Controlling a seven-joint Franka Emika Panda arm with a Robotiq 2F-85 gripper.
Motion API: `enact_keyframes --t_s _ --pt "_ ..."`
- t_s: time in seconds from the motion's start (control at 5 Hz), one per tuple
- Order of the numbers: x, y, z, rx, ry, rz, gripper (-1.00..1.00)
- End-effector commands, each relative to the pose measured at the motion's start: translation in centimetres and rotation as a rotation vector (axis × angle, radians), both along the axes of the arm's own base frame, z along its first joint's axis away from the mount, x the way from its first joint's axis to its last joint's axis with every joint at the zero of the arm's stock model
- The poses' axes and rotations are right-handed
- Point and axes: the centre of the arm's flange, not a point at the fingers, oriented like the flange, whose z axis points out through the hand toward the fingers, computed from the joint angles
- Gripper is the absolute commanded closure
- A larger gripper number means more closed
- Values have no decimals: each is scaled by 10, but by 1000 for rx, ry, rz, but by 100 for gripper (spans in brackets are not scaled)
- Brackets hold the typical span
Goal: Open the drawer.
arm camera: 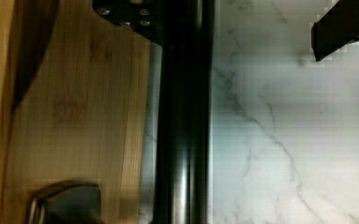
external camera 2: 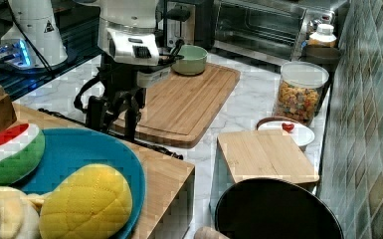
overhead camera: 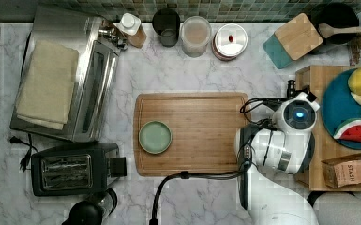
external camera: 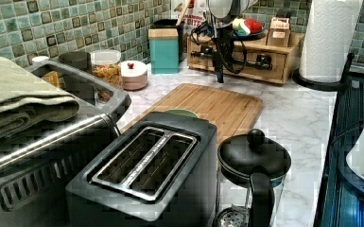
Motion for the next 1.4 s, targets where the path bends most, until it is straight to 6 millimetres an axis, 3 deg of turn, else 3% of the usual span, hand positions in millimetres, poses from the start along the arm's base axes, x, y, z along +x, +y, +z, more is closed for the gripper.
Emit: enact_keyframes --t_s 0.2,0.6,1.0,1.2,1.4 --pt "4 109 17 96 -75 93 -100" --pt "-4 205 14 99 -55 168 -100" --pt "-21 276 20 112 -40 146 -100" --pt "-20 304 25 113 -26 117 -100" --pt "-21 315 33 94 -69 116 -100"
